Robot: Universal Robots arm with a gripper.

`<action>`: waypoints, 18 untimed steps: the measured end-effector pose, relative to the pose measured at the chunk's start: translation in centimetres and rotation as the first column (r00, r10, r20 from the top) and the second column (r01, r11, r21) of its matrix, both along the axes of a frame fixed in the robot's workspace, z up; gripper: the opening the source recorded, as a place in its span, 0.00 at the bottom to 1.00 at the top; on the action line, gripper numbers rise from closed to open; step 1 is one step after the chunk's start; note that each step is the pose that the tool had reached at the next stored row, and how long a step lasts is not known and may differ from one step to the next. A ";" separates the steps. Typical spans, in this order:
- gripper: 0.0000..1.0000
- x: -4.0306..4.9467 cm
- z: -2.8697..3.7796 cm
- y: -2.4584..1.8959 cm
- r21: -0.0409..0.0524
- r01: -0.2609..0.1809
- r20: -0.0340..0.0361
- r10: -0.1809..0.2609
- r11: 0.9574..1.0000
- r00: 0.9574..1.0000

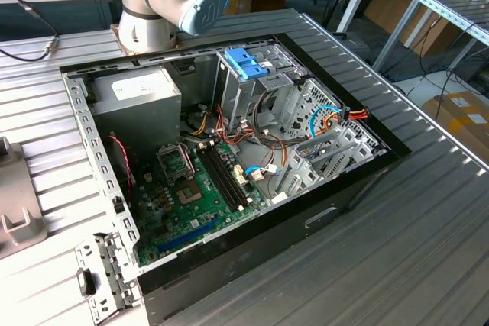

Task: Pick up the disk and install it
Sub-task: 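Pick up the disk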

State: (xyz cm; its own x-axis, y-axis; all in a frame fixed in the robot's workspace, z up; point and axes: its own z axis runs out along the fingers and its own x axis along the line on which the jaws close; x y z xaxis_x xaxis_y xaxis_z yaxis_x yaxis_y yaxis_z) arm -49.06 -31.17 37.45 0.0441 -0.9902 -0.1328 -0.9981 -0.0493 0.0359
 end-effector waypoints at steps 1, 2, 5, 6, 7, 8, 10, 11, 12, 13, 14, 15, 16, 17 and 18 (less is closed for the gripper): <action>0.37 0.00 0.05 0.00 0.001 0.000 0.000 0.000 1.000 1.000; 0.37 0.00 0.09 0.00 0.001 0.000 0.000 0.000 1.000 1.000; 0.37 0.00 0.24 0.00 0.002 0.000 0.000 0.000 1.000 1.000; 0.37 0.00 0.29 0.00 0.003 0.000 0.000 0.000 1.000 1.000; 0.37 0.00 0.34 0.00 0.003 0.000 0.000 0.000 1.000 1.000; 0.37 0.00 0.39 0.00 0.003 0.000 0.000 0.000 1.000 1.000; 0.37 0.00 0.51 0.00 0.004 0.000 0.000 0.000 1.000 1.000; 0.37 0.00 0.58 0.00 0.004 0.000 0.000 0.000 1.000 1.000; 0.37 0.00 0.62 0.00 0.004 0.000 0.000 0.000 1.000 1.000; 0.37 0.00 0.68 0.00 0.004 0.000 0.000 0.000 1.000 1.000; 0.37 0.00 0.74 0.00 0.005 0.000 0.000 0.000 1.000 1.000; 0.37 0.00 0.81 0.00 0.005 0.000 0.000 0.000 1.000 1.000; 0.37 0.00 0.90 0.00 0.006 0.000 0.000 0.000 1.000 1.000; 0.37 0.00 0.99 0.00 0.007 0.000 0.000 0.000 1.000 1.000; 0.37 0.00 1.05 0.00 0.007 0.000 0.000 0.000 1.000 1.000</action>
